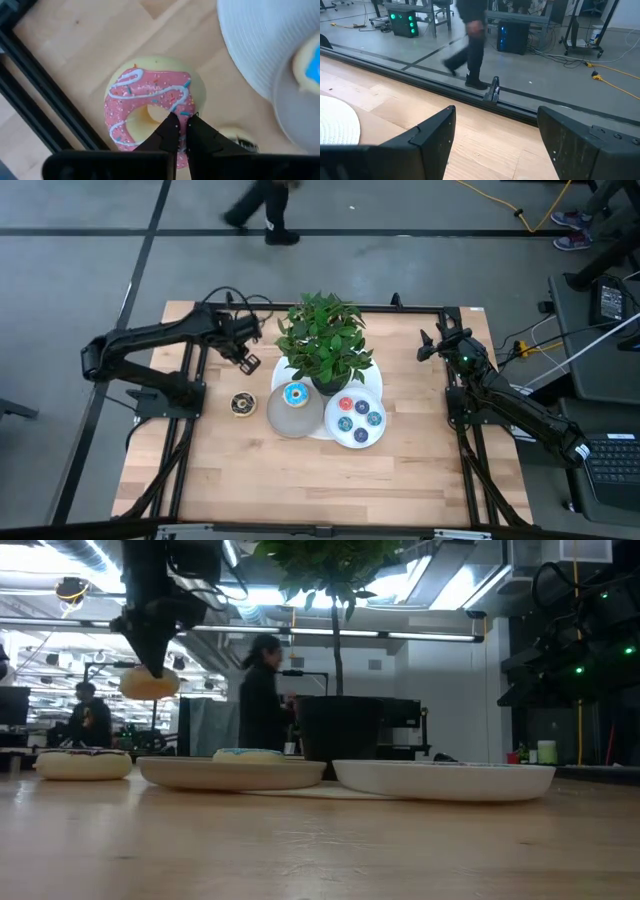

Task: Pick & Place donuts
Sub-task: Put the large pink donut on the beige plate

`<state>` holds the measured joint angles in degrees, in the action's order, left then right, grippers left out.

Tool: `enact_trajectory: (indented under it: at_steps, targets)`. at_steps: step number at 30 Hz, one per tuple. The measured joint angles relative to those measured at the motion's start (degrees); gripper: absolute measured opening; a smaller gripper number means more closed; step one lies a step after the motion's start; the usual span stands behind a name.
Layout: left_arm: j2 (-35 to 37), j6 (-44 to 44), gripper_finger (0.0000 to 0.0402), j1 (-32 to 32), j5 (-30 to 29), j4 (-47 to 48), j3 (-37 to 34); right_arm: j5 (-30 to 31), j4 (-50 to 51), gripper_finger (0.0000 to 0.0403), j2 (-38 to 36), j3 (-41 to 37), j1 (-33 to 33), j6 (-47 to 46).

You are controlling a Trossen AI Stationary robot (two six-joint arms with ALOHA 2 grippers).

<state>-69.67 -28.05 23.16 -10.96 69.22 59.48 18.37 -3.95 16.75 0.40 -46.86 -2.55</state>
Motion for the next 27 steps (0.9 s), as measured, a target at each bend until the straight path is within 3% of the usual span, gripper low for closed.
enact_trajectory:
  at_steps: [17, 27]
  targets:
    - [1.13, -22.56, 0.0016, -29.59, 0.11, 6.00, -0.02, -0.02, -0.01, 0.0278, 0.00, -0.01, 0.01, -0.01]
    - [-3.20, -37.02, 0.0016, -45.32, 1.55, 6.04, -0.02, -0.02, -0.01, 0.0278, -0.02, -0.01, 0.01, 0.00]
